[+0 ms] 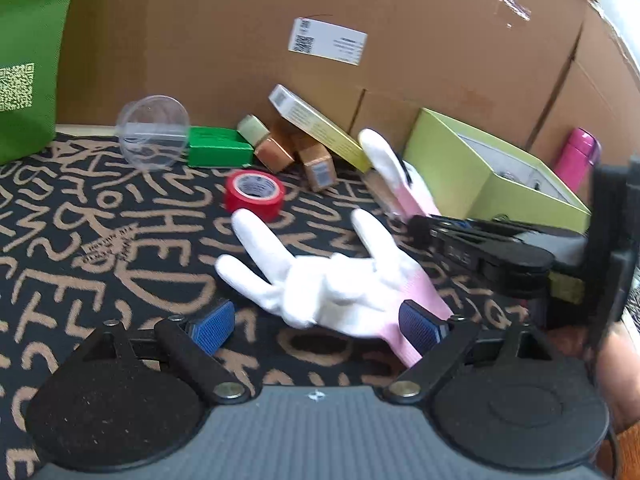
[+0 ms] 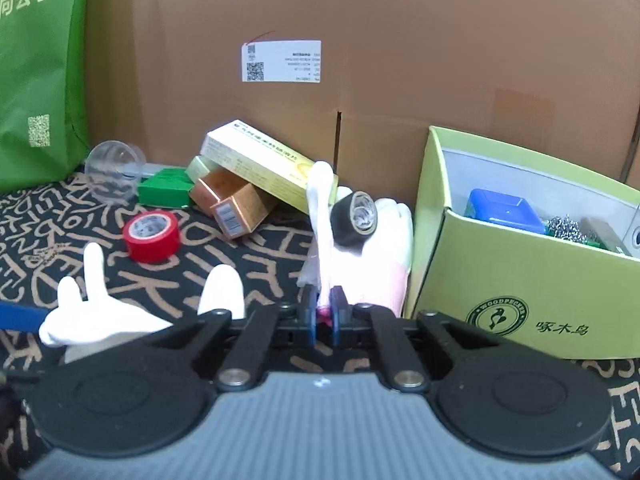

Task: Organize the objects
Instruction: 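Withdraw both tools and grasp the white-pink glove with the left tool, then grasp the second white glove with the right tool while the left tool holds its glove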

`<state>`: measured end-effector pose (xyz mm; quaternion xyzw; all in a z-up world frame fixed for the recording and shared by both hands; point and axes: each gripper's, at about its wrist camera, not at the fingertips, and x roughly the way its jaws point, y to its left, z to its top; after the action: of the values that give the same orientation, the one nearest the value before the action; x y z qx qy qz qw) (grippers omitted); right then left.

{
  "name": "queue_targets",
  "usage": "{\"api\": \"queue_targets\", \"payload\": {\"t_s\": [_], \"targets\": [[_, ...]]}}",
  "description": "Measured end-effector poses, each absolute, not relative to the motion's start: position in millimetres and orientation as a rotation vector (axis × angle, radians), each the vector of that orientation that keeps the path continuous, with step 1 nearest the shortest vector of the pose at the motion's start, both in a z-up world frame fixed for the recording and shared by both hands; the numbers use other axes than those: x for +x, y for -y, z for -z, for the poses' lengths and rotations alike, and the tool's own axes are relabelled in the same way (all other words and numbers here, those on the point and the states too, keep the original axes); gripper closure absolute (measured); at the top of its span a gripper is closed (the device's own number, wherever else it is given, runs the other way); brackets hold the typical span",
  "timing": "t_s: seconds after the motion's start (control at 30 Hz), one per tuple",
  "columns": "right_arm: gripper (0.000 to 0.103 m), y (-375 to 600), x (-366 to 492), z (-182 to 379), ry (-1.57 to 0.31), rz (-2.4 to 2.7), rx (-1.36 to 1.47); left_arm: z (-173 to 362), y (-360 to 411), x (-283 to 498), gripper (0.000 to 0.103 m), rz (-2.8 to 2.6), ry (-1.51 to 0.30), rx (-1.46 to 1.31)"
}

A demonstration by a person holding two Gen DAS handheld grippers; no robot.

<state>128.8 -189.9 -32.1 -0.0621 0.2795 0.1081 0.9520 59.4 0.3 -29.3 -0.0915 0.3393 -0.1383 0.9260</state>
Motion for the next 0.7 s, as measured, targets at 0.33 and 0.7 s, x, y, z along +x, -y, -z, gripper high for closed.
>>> {"api": "queue_targets", "payload": {"t_s": [0.33,0.7], "targets": [[0.096,237,45,-7,-0.476,-0.283,-0.007,31,13,83,0.039,0.318,-0.682,-0.13],[0.095,266,-23,4,-0.649,-0.294,-0.019,31,-7,36,0.089,0.402,-0.698,-0.035]]}}
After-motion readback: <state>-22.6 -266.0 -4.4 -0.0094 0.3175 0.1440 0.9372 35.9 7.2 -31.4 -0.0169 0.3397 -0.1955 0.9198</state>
